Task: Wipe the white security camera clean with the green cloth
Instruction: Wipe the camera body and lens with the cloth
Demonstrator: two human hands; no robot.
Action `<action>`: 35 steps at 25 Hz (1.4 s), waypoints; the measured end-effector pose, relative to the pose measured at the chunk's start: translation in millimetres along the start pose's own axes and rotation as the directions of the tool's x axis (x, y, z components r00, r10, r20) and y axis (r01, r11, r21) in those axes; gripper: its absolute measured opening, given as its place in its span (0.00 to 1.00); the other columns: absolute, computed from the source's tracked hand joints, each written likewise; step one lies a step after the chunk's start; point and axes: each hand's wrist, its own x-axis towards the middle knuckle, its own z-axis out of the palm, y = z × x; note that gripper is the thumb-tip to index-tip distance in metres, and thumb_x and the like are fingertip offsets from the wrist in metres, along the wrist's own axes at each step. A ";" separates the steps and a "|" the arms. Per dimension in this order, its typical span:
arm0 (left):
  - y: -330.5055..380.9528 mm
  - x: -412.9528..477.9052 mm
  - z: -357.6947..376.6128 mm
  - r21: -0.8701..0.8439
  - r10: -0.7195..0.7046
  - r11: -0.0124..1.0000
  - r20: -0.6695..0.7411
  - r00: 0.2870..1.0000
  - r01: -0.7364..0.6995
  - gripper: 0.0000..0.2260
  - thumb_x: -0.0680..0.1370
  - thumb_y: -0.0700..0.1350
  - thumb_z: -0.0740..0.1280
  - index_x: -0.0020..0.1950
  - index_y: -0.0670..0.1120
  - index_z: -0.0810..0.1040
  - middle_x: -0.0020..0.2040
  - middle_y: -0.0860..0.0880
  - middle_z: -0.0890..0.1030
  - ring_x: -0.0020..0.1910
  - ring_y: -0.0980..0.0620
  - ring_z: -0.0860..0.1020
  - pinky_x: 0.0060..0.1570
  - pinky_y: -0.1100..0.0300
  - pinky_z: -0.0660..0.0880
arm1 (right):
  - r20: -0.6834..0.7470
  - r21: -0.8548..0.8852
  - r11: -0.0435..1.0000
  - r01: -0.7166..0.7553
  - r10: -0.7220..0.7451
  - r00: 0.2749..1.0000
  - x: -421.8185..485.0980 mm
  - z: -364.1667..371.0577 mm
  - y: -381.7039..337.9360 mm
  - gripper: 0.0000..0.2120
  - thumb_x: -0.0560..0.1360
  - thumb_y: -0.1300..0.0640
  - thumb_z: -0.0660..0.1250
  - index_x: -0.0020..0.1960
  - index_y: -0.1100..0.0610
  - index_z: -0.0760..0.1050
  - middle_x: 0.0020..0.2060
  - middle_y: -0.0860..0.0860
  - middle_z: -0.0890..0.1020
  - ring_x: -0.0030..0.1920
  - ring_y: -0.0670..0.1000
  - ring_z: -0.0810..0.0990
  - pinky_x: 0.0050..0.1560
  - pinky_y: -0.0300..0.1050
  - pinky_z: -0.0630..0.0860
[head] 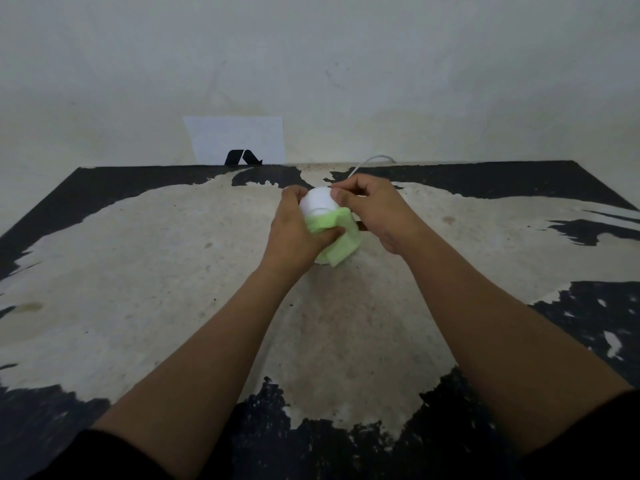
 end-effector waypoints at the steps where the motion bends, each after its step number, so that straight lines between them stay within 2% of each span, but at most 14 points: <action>1: -2.5 -0.8 -1.9 0.003 0.000 1.000 0.020 1.000 0.000 0.32 0.66 0.48 0.77 0.64 0.50 0.64 0.56 0.54 0.72 0.50 0.52 0.74 0.40 0.66 0.69 | 0.011 0.023 1.000 -0.014 0.014 1.000 0.0 -0.3 0.4 0.03 0.74 0.56 0.70 0.48 0.53 0.80 0.44 0.45 0.82 0.49 0.48 0.80 0.48 0.51 0.81; 3: -7.5 -0.2 -10.7 0.007 -0.015 1.000 0.074 0.997 0.015 0.31 0.67 0.45 0.76 0.65 0.52 0.65 0.56 0.54 0.72 0.50 0.52 0.74 0.44 0.64 0.69 | 0.014 0.034 0.999 -0.028 0.027 1.000 0.5 -0.7 0.8 0.03 0.74 0.56 0.69 0.48 0.52 0.80 0.47 0.46 0.81 0.52 0.50 0.80 0.47 0.50 0.82; 6: -12.2 5.7 -30.5 0.034 -0.004 0.999 0.161 0.987 -0.002 0.24 0.70 0.43 0.75 0.61 0.57 0.69 0.55 0.55 0.77 0.52 0.55 0.75 0.50 0.61 0.71 | 0.014 0.033 0.999 -0.022 0.022 1.000 0.2 -1.1 0.7 0.03 0.75 0.55 0.69 0.48 0.52 0.80 0.48 0.46 0.81 0.53 0.50 0.80 0.44 0.45 0.81; 9: -17.0 14.5 -44.4 -0.005 -0.017 1.000 0.224 0.974 0.018 0.15 0.72 0.43 0.72 0.54 0.59 0.74 0.52 0.56 0.80 0.51 0.53 0.78 0.56 0.51 0.76 | 0.020 0.042 0.999 -0.024 0.023 1.000 -0.5 -1.3 2.2 0.03 0.75 0.55 0.69 0.48 0.51 0.80 0.50 0.47 0.81 0.54 0.50 0.80 0.44 0.44 0.80; 11: -16.6 16.4 -45.3 -0.064 -0.029 0.997 0.219 0.975 0.044 0.09 0.72 0.47 0.70 0.48 0.59 0.75 0.51 0.56 0.80 0.51 0.49 0.79 0.55 0.44 0.77 | 0.021 0.045 0.999 -0.022 0.021 1.000 -0.6 -0.9 2.9 0.03 0.75 0.55 0.69 0.48 0.51 0.80 0.50 0.47 0.81 0.54 0.51 0.80 0.45 0.45 0.81; 12: -14.0 15.8 -42.2 -0.065 -0.028 0.997 0.198 0.980 0.041 0.07 0.72 0.50 0.70 0.47 0.57 0.74 0.50 0.54 0.81 0.50 0.47 0.80 0.52 0.43 0.78 | 0.020 0.045 0.999 -0.019 0.018 1.000 -0.3 -0.8 3.0 0.03 0.75 0.55 0.69 0.48 0.51 0.80 0.49 0.47 0.81 0.54 0.51 0.80 0.45 0.45 0.81; 15: -3.1 8.5 -25.0 0.038 -0.006 0.999 0.093 0.996 0.002 0.17 0.70 0.55 0.72 0.52 0.51 0.69 0.48 0.50 0.78 0.46 0.48 0.77 0.43 0.55 0.76 | 0.024 0.067 0.998 -0.014 0.013 1.000 0.2 0.6 3.6 0.02 0.75 0.56 0.68 0.47 0.51 0.80 0.48 0.47 0.82 0.52 0.50 0.81 0.44 0.45 0.81; 18: -2.2 0.7 -15.3 0.048 0.038 0.998 0.046 0.998 -0.040 0.24 0.69 0.53 0.75 0.59 0.48 0.69 0.52 0.51 0.76 0.48 0.50 0.76 0.43 0.62 0.71 | 0.012 0.102 0.995 -0.013 0.012 1.000 -0.6 1.9 4.1 0.02 0.75 0.56 0.69 0.45 0.50 0.80 0.46 0.46 0.82 0.50 0.48 0.81 0.44 0.45 0.81; 21: -12.6 -1.0 -21.6 0.065 0.035 0.997 0.049 0.998 -0.038 0.25 0.69 0.51 0.74 0.64 0.50 0.72 0.53 0.52 0.76 0.48 0.52 0.75 0.40 0.74 0.68 | 0.012 0.093 0.996 -0.010 0.009 1.000 -1.1 1.8 5.1 0.02 0.75 0.56 0.69 0.46 0.50 0.80 0.46 0.45 0.81 0.50 0.48 0.80 0.41 0.42 0.79; 25: -12.1 1.0 -24.4 0.088 0.003 0.996 0.029 1.000 -0.005 0.22 0.71 0.54 0.72 0.62 0.51 0.73 0.52 0.52 0.77 0.49 0.51 0.76 0.40 0.69 0.69 | 0.005 0.098 0.995 -0.011 0.011 1.000 -0.9 2.2 5.0 0.02 0.75 0.56 0.68 0.47 0.51 0.80 0.47 0.45 0.81 0.51 0.48 0.80 0.40 0.41 0.79; 27: -6.4 0.2 -17.8 0.106 0.005 0.994 0.009 1.000 -0.006 0.23 0.70 0.55 0.73 0.61 0.49 0.72 0.53 0.51 0.78 0.48 0.51 0.75 0.39 0.65 0.69 | 0.001 0.097 0.995 -0.012 0.012 1.000 -1.3 2.7 4.3 0.02 0.75 0.56 0.69 0.46 0.50 0.80 0.46 0.45 0.82 0.50 0.48 0.81 0.41 0.42 0.79; 29: -1.9 -1.5 -11.6 0.120 0.010 0.993 -0.006 1.000 -0.009 0.25 0.69 0.54 0.74 0.62 0.47 0.71 0.53 0.50 0.77 0.48 0.52 0.74 0.43 0.62 0.69 | -0.005 0.110 0.994 -0.017 0.018 1.000 -1.1 3.3 3.9 0.02 0.75 0.56 0.69 0.46 0.51 0.80 0.45 0.45 0.82 0.50 0.48 0.80 0.41 0.42 0.80; 32: -3.9 -2.7 -12.9 0.110 0.024 0.994 0.007 1.000 -0.024 0.26 0.69 0.53 0.74 0.64 0.47 0.71 0.54 0.48 0.79 0.47 0.52 0.75 0.44 0.62 0.69 | 0.001 0.114 0.993 -0.020 0.020 1.000 -1.4 3.2 4.1 0.02 0.75 0.56 0.68 0.47 0.52 0.80 0.46 0.45 0.81 0.51 0.48 0.80 0.42 0.42 0.80; 35: -11.0 -2.3 -21.4 0.108 0.055 0.992 0.049 0.997 -0.060 0.25 0.71 0.52 0.72 0.65 0.48 0.71 0.54 0.48 0.80 0.48 0.50 0.77 0.41 0.64 0.70 | 0.011 0.088 0.996 -0.016 0.015 1.000 -1.7 2.0 4.6 0.04 0.75 0.55 0.68 0.50 0.53 0.79 0.46 0.44 0.81 0.51 0.47 0.80 0.40 0.40 0.78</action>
